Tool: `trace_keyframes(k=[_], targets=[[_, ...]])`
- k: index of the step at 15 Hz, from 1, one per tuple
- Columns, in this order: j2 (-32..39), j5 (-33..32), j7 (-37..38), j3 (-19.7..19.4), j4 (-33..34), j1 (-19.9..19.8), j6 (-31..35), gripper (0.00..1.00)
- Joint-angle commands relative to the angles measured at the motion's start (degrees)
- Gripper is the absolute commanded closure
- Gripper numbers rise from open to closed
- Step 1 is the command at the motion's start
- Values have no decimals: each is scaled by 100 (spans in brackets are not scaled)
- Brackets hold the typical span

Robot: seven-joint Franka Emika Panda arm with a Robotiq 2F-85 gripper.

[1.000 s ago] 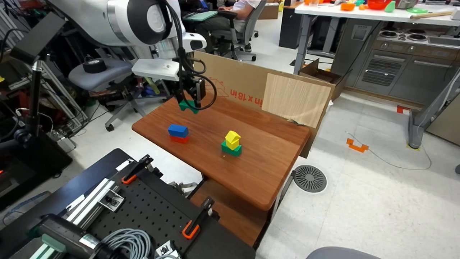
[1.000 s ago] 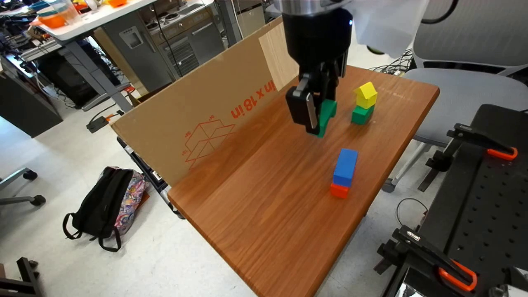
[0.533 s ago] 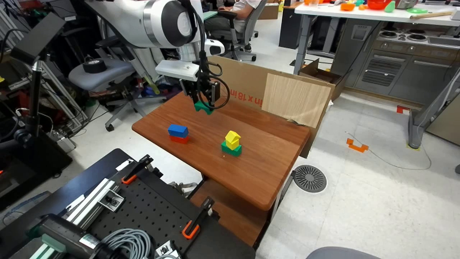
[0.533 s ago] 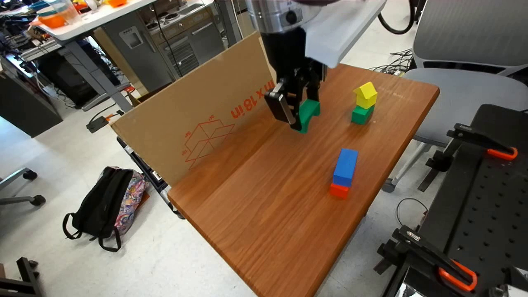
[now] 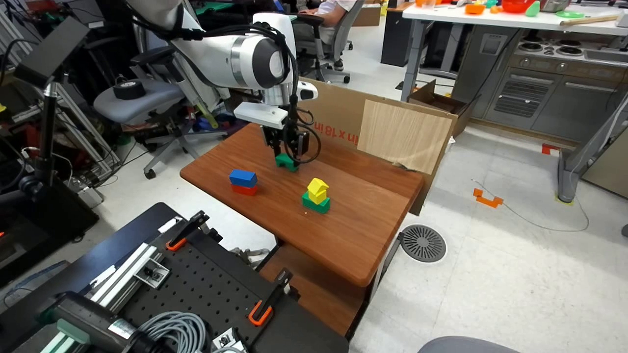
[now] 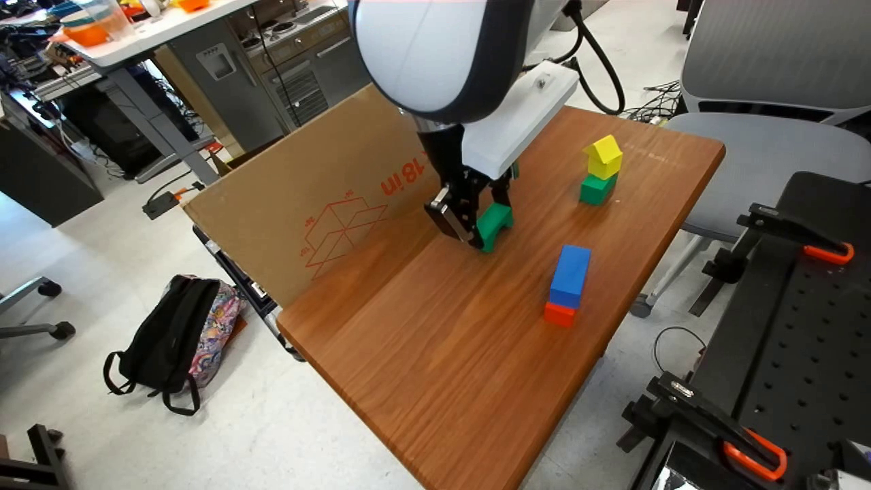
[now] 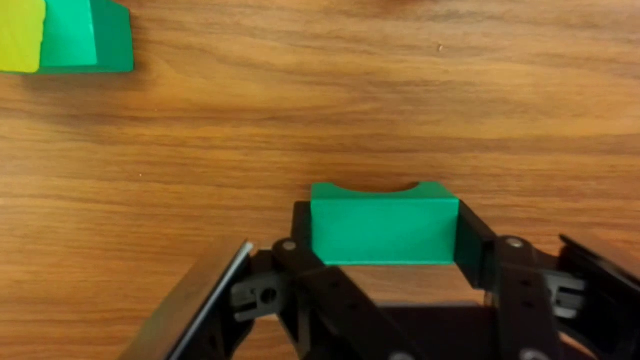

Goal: Pick the green block and put it on the table

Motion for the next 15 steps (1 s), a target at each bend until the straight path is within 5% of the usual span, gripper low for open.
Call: trace_keyframes(k=[1,3,4,5,6,15], targets=[[403,202,38,-60,640,82,-418,58],[487,251,51,-64,797,84,-560,58],[521,262,25,-58,876,78,-628,22],[510,275,51,-60,900,84,-669,8],[522,309,33,-42,932,70,-701,3],[-442,534,-18,-7,165,-3,-233,0]])
